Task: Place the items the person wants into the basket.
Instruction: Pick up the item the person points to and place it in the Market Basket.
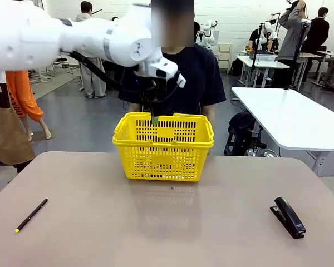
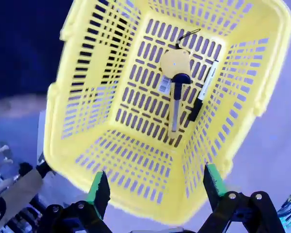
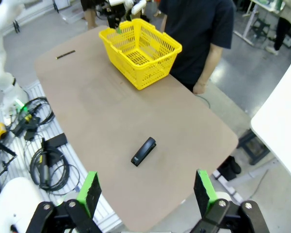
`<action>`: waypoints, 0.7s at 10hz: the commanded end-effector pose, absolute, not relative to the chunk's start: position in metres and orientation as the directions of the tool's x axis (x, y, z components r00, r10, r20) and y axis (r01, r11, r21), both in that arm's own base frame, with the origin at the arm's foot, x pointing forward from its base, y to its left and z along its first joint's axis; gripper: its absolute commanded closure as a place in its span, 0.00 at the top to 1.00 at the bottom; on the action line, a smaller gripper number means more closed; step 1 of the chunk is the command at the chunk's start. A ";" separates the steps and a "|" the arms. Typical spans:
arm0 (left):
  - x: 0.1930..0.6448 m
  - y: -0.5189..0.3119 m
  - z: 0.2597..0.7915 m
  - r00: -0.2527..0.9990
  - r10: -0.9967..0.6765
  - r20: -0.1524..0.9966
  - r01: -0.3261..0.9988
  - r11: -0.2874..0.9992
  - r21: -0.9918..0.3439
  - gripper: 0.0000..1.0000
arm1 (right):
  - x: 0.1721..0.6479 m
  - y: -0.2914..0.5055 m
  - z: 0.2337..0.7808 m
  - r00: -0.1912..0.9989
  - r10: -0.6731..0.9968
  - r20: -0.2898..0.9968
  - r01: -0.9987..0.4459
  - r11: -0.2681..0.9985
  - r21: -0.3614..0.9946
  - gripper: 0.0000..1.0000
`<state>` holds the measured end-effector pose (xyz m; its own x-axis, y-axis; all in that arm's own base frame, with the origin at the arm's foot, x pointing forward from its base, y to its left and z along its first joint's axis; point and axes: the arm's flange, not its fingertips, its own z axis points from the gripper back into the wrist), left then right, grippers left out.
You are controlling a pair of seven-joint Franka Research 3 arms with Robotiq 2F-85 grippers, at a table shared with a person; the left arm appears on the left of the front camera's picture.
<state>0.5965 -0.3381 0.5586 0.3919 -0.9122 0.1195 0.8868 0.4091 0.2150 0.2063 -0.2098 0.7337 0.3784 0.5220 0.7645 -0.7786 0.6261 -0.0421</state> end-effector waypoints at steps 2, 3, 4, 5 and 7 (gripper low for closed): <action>0.490 -0.308 0.579 0.558 -0.813 0.164 0.808 0.578 0.115 1.00 | 0.207 -0.209 0.734 0.371 0.517 0.771 -0.786 0.617 -0.035 1.00; 0.454 -0.297 0.583 0.624 -0.765 0.159 0.762 0.641 0.094 1.00 | 0.207 -0.209 0.734 0.371 0.517 0.771 -0.786 0.617 -0.035 1.00; 0.427 -0.287 0.586 0.691 -0.708 0.144 0.706 0.704 0.077 1.00 | 0.207 -0.209 0.734 0.371 0.517 0.771 -0.786 0.617 -0.035 1.00; 0.407 -0.274 0.584 0.742 -0.656 0.137 0.654 0.754 0.064 1.00 | 0.207 -0.209 0.734 0.371 0.517 0.771 -0.786 0.617 -0.035 1.00; 0.383 -0.258 0.574 0.785 -0.616 0.069 0.611 0.787 0.085 1.00 | 0.207 -0.209 0.734 0.371 0.517 0.771 -0.786 0.617 -0.035 1.00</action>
